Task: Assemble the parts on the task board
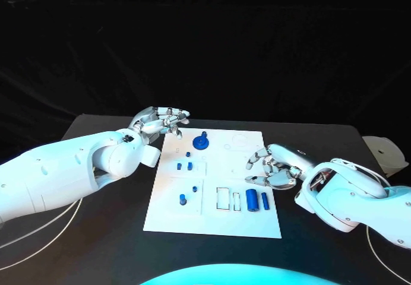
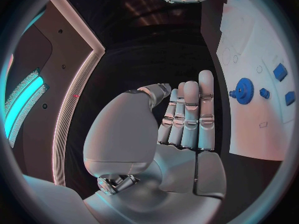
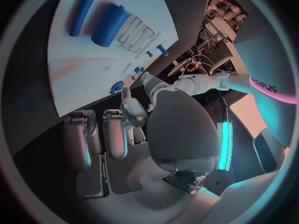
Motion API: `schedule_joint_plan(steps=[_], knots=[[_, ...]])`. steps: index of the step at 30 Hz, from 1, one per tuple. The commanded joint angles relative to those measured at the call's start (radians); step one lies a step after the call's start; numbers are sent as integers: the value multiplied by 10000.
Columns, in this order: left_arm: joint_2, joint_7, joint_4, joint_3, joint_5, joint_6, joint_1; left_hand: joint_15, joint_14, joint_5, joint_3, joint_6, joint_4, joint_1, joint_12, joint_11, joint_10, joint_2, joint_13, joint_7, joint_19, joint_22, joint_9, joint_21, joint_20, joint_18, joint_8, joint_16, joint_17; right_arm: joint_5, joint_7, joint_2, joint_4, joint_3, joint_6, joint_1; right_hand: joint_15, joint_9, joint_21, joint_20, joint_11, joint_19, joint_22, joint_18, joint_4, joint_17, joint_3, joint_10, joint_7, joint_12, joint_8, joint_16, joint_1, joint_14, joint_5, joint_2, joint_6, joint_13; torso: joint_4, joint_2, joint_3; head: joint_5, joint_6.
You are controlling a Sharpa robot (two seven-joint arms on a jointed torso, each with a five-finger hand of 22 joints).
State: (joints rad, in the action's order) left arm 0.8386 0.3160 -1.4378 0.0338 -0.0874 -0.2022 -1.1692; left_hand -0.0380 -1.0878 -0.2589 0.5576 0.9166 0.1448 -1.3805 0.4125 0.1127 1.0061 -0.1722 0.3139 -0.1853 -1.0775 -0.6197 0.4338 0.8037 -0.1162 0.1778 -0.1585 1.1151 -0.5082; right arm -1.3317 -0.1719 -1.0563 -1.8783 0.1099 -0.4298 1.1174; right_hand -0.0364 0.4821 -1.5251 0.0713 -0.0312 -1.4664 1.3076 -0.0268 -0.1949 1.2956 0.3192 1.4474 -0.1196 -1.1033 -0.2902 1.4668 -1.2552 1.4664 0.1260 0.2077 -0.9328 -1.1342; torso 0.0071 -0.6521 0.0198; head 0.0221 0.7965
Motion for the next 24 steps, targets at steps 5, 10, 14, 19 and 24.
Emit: schedule_joint_plan(steps=[5, 10, 14, 19, 24], knots=[[-14, 44, -27, 23, 8, 196, 17, 21, 56, -41, 37, -62, 7, 32, 24, -14, -47, 92, 14, -10, -1, 15, -9, -53, -59, 65, -57, -23, -12, -229, -1258, -606, -407, 94, 816, -178, 18, 555, -457, -17, -49, -1044, 2632, 268, -749, 1140, -960, 734, 33, -3965, -865, 526, 250, 764, 33, -242, 421, -3716, -98, 59, -41, -413, 42], [-3, 42, -38, 32, 10, 203, 22, 21, 56, -41, 37, -62, 7, 32, 24, -14, -47, 92, 14, -10, -1, 15, -9, -53, -59, 65, -57, -23, -12, -1037, -2116, -649, -609, 131, 746, -483, -12, 660, -457, -43, -9, -1044, 2632, 268, -968, 1235, -1597, 734, 82, -3980, -1088, 570, 657, 772, 529, -346, 475, -3740, -84, 58, -44, -515, 90], [9, 39, -51, 35, 11, 207, 23, 21, 56, -41, 37, -62, 7, 32, 24, -14, -47, 92, 14, -10, -1, 15, -9, -53, -59, 65, -57, -23, -12, -1425, -2601, -527, -621, 144, 692, -649, -36, 701, -457, -59, 21, -1044, 2632, 268, -981, 1271, -2046, 734, 122, -3976, -1216, 586, 1066, 776, 562, -548, 441, -3743, -59, 49, -29, -587, 114], [34, 36, -64, 36, 12, 205, 23, 21, 56, -41, 37, -62, 7, 32, 24, -14, -47, 92, 14, -10, -1, 15, -9, -53, -59, 65, -57, -23, -12, -1725, -3066, -310, -571, 154, 565, -823, -54, 718, -457, -73, 45, -1044, 2632, 268, -982, 1276, -2247, 728, 151, -3963, -1288, 589, 1200, 776, 571, -664, 384, -3735, -57, 45, -21, -584, 127], [48, 30, -77, 37, 12, 214, 23, 21, 56, -41, 37, -62, 7, 32, 24, -14, -47, 92, 14, -10, -1, 15, -9, -53, -59, 65, -57, -23, -12, -1921, -3334, -120, -477, 158, 507, -909, -72, 728, -457, -86, 69, -1044, 2632, 268, -982, 1264, -2392, 697, 180, -3913, -1347, 586, 1296, 773, 570, -761, 318, -3694, -20, 28, -8, -611, 145]])
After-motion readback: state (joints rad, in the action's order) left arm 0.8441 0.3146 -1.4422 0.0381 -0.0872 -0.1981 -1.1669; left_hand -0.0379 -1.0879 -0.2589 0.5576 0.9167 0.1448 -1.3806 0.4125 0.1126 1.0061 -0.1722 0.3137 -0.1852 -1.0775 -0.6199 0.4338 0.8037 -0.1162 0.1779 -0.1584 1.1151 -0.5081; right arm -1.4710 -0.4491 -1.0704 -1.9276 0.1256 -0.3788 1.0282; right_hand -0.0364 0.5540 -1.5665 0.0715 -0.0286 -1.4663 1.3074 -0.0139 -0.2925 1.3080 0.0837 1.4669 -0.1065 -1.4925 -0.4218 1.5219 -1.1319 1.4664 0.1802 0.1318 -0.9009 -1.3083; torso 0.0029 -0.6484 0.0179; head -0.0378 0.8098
